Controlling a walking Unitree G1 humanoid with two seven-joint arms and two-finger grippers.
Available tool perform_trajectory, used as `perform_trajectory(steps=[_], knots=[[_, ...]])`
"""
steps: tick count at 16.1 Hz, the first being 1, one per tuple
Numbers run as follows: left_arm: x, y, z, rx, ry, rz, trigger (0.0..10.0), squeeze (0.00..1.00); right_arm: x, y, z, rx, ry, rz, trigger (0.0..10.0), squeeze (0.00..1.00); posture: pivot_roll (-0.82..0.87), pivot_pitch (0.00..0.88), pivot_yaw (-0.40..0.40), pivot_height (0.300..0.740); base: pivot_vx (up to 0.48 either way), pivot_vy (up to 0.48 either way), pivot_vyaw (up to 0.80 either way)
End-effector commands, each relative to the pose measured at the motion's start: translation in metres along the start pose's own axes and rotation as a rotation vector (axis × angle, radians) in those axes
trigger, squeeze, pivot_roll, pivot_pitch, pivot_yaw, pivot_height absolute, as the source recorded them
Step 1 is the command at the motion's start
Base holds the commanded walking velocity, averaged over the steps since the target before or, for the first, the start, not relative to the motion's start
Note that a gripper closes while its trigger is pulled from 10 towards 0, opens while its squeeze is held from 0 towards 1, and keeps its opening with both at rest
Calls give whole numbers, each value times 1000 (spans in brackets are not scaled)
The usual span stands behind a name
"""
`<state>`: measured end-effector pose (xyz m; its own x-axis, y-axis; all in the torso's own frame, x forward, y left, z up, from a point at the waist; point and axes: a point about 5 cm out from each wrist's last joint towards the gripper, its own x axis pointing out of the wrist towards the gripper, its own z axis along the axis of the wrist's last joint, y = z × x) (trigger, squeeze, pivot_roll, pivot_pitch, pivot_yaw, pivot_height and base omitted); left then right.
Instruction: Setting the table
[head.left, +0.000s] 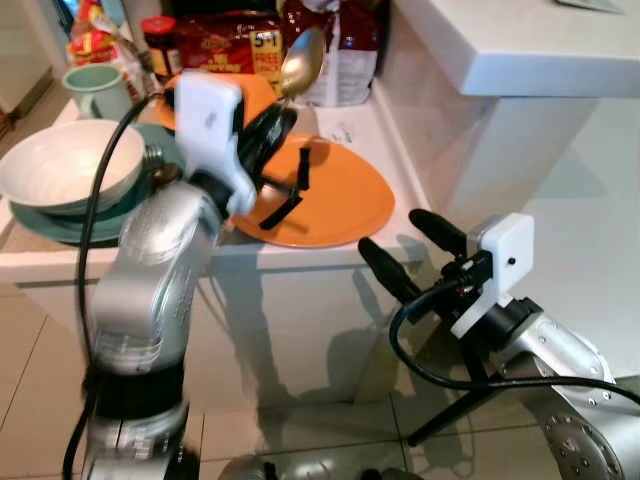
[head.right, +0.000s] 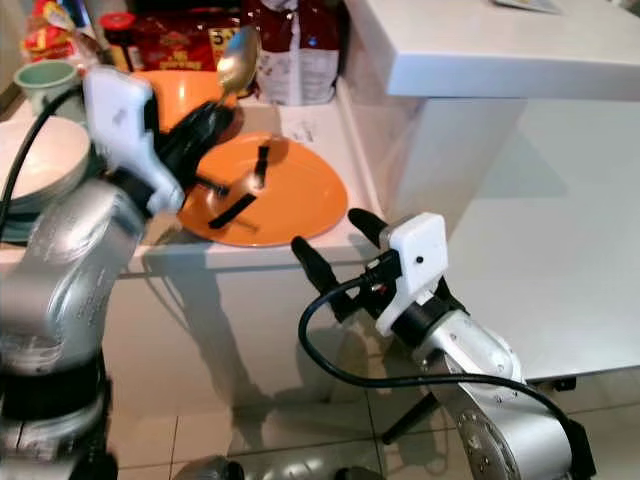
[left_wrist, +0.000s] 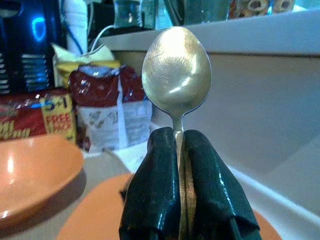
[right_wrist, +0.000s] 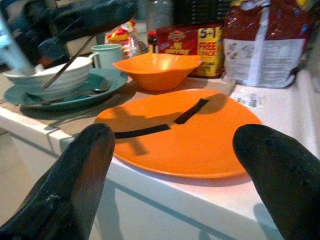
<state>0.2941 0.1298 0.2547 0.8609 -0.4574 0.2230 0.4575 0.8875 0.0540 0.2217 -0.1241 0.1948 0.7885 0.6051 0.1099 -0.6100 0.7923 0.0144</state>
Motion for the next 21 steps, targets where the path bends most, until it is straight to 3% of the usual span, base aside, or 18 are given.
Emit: perform_trajectory(steps=[1,2,6,9,11,18,21], knots=[[-15,-2,0,54,-28,3,10000,0,-2,-3,-1,-24,-11,-38,10000,0,63,51,-24,740,0,0,0],[-27,-4,-6,98,-29,-8,10000,0,-2,-2,-3,-29,-13,-40,10000,0,64,58,-30,740,0,0,0],[-67,-15,-32,91,9,33,10000,0,-10,-4,-14,-57,-28,-49,10000,0,77,55,-52,740,0,0,0],[-92,-30,-53,101,72,-16,10000,0,-18,-4,-30,-47,-39,-63,10000,0,85,61,-71,740,0,0,0],[-97,-31,-58,85,83,9,10000,0,-20,6,-33,-76,-24,10,10000,0,82,56,-76,740,0,-356,0],[-95,-36,-62,76,91,-5,10000,0,-19,7,-41,35,-13,-99,10000,0,76,49,-61,740,0,-445,0],[-98,-41,-63,71,97,-40,10000,0,-25,6,-45,14,-15,-126,10000,0,84,50,-54,740,0,-450,0]])
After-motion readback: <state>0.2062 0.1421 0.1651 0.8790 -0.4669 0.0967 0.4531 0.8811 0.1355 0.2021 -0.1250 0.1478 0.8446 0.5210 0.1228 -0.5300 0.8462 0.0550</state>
